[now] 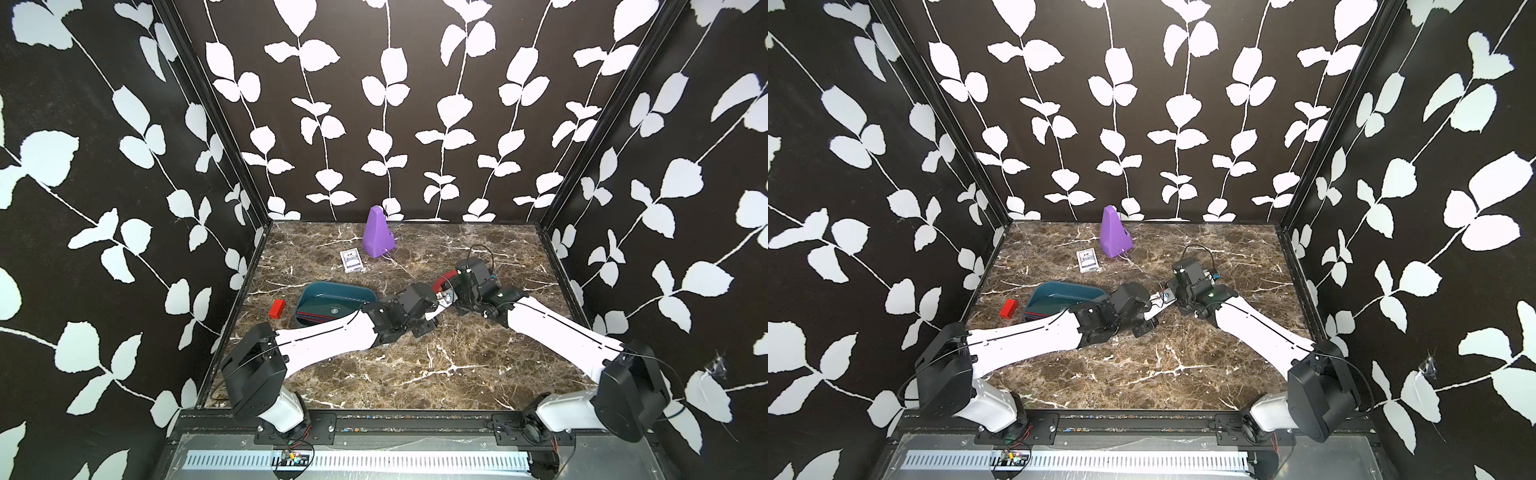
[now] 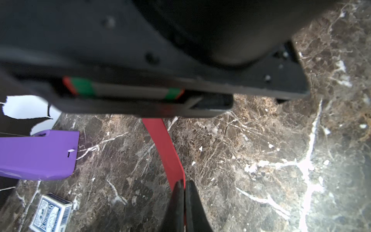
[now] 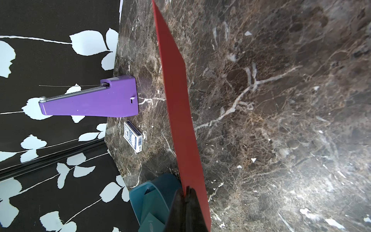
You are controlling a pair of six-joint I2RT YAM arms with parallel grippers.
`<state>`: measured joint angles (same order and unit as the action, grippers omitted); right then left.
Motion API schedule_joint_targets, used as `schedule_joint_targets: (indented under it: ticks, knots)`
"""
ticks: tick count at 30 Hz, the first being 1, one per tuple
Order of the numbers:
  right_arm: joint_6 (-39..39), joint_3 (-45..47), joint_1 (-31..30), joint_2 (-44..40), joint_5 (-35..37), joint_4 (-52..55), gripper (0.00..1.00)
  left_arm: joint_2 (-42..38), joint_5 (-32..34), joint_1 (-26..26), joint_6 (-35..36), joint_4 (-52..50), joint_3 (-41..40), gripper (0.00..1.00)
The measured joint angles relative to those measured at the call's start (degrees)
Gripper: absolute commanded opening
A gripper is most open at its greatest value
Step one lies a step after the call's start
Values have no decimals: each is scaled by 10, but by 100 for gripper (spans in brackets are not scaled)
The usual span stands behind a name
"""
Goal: Put the sealed envelopes into the storage box
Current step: Pick up the envelope from the center of the board.
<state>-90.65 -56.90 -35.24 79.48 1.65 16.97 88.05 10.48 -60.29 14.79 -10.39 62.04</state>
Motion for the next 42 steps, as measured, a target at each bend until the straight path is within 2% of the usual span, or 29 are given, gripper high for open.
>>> schedule_joint_targets:
  ticks: [4,6,10,12,16,22,25,28,33,38,42]
  knots:
    - [0,0,0,0,-2,0,1,0,-3,4,1,0,0,0]
    - [0,0,0,1,-3,-2,9,0,-4,6,1,0,0,0]
    - [10,6,11,2,-19,-22,38,0,-8,14,1,0,0,0]
    - [23,14,24,2,-41,-37,45,0,-16,21,0,-1,0,0]
    - [50,31,73,2,-83,-56,53,-10,-38,39,-1,-12,-1,0]
    - [119,35,145,0,-146,-62,60,-48,-89,72,-2,-35,-1,0]
    - [185,35,167,-3,-198,-64,61,-60,-117,94,3,-49,-1,0]
    - [287,26,173,-4,-261,-43,61,-68,-154,122,12,-76,-1,0]
    - [505,-10,172,-18,-342,45,61,-75,-203,162,34,-133,11,0]
    - [706,-36,158,-51,-366,140,62,-75,-248,182,62,-180,40,0]
    - [851,-58,100,-53,-338,211,63,-73,-284,192,90,-216,67,0]
